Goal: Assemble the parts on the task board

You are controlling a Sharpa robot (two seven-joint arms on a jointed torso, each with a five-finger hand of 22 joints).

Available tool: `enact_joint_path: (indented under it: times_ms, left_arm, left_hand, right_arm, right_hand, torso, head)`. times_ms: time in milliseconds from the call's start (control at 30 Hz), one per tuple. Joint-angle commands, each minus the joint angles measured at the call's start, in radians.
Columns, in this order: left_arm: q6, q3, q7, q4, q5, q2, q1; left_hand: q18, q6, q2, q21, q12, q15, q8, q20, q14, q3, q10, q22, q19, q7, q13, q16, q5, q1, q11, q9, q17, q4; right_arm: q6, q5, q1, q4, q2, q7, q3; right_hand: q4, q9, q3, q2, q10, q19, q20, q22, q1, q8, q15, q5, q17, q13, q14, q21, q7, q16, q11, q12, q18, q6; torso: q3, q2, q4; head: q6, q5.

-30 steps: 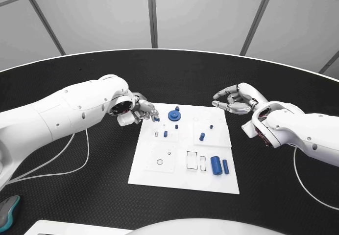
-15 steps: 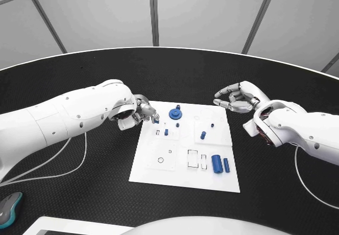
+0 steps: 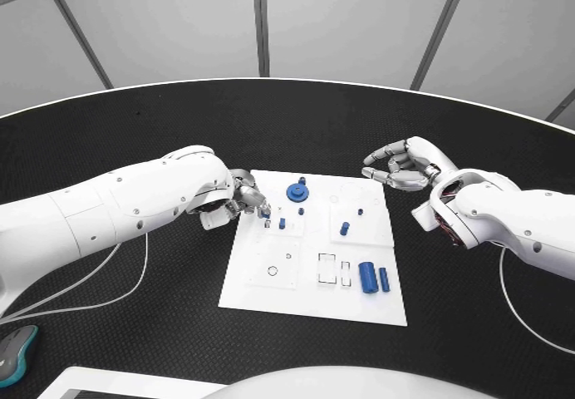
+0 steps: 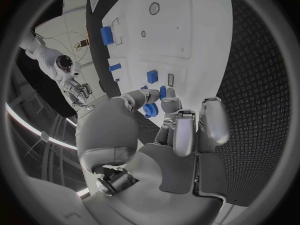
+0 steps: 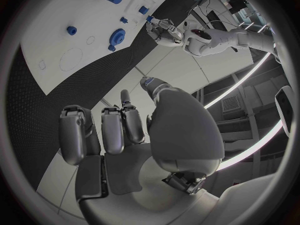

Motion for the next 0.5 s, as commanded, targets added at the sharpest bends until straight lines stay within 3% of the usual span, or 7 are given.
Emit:
enact_joint_path:
  times_ms: [33, 500]
  left_arm:
    - [0.005, 0.0, 0.0, -0.002, -0.01, 0.001, -0.006]
    - [0.038, -0.001, -0.004, -0.02, -0.037, 0.011, -0.016]
  left_hand:
    - [-0.012, 0.025, 0.01, 0.004, 0.004, -0.009, 0.006, -0.007, 0.076, 0.087, 0.031, 0.001, 0.001, -0.02, 0.002, 0.004, 0.003, 0.001, -0.021, 0.001, 0.15, -0.093]
    - [-0.014, 0.032, 0.008, 0.008, 0.011, -0.011, 0.01, -0.009, 0.076, 0.089, 0.043, 0.008, 0.006, -0.023, 0.013, 0.004, 0.019, -0.002, -0.024, -0.003, 0.151, -0.1]
  right_arm:
    - [0.0, 0.0, 0.0, 0.0, 0.0, 0.0, 0.0]
    - [0.0, 0.0, 0.0, 0.001, -0.001, 0.0, 0.0]
  right_hand:
    - [-0.001, 0.001, 0.006, 0.006, 0.0, 0.007, -0.005, 0.056, 0.001, 0.006, -0.008, 0.003, 0.079, 0.096, 0.057, -0.004, -0.003, -0.003, -0.003, 0.0, 0.02, -0.005]
    - [-0.001, 0.001, 0.006, 0.006, 0.0, 0.007, -0.005, 0.056, 0.001, 0.006, -0.008, 0.003, 0.079, 0.096, 0.057, -0.004, -0.003, -0.003, -0.003, 0.0, 0.02, -0.005]
  torso:
    - [-0.0001, 0.001, -0.0005]
    - [0.0004, 0.002, 0.0008]
  head:
    - [-0.002, -0.002]
    - [-0.006, -0.004]
